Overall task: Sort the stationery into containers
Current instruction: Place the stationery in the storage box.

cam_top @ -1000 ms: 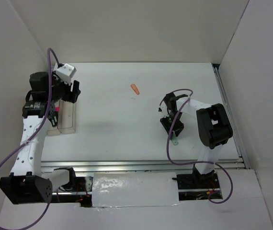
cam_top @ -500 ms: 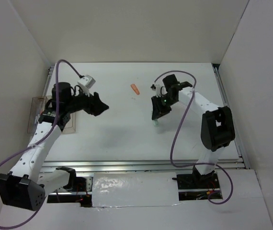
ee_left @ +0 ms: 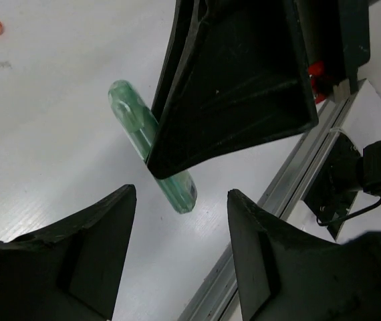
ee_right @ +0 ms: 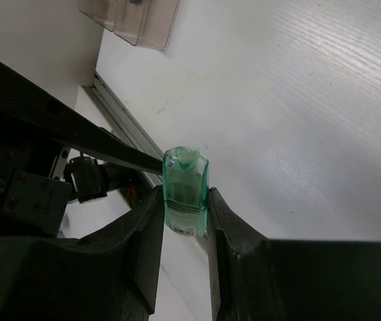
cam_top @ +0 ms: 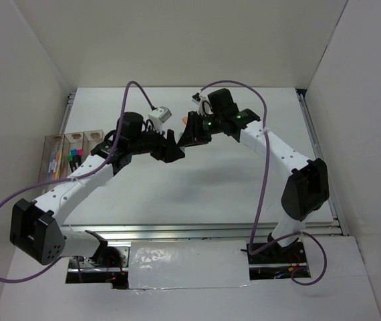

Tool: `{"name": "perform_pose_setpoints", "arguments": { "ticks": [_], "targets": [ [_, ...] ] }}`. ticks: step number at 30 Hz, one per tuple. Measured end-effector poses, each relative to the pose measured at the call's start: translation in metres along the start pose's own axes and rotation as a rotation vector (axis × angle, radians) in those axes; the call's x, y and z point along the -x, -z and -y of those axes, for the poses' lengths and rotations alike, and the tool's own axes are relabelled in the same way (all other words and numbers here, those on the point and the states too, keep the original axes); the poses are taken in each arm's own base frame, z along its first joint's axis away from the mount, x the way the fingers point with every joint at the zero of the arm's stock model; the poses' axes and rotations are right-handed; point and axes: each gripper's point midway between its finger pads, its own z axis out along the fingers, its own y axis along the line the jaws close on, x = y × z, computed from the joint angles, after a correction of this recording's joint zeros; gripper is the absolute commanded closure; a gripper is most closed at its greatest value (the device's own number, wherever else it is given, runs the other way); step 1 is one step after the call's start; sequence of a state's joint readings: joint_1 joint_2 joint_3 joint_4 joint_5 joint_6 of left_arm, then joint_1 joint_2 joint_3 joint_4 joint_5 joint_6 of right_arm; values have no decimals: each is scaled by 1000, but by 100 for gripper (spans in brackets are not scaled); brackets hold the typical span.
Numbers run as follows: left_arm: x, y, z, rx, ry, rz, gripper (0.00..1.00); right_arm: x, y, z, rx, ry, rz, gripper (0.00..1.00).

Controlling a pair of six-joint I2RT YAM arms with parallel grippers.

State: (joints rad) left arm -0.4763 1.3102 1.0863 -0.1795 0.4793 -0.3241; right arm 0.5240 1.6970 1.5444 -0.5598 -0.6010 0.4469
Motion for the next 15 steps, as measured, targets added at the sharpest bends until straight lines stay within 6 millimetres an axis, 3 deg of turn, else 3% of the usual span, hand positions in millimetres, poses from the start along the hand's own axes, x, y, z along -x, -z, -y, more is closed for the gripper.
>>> {"name": "perform_pose_setpoints", "arguments": {
  "ticks": [4,7,9,10,11,13,15],
  "targets": [
    [5,-6,0,11,12,5,34,1,-1,-3,-1,-51,8,100],
    [9,-7,2,12,8,17,41,4,-2,-5,12,-72,19,100],
    [9,-8,1,15,7,19,53,2,-2,-7,25,-88,13,100],
    [9,-9,0,20,12,18,65,2,-2,-9,32,-93,10,100],
    [9,-9,-3,29,16,19,71,1,-1,-10,41,-96,7,100],
    [10,-7,-9,48,40,22,83,2,0,-11,51,-100,8,100],
    [12,-5,-14,53,65,29,87,4,0,-12,65,-100,15,96]
  ]
}}
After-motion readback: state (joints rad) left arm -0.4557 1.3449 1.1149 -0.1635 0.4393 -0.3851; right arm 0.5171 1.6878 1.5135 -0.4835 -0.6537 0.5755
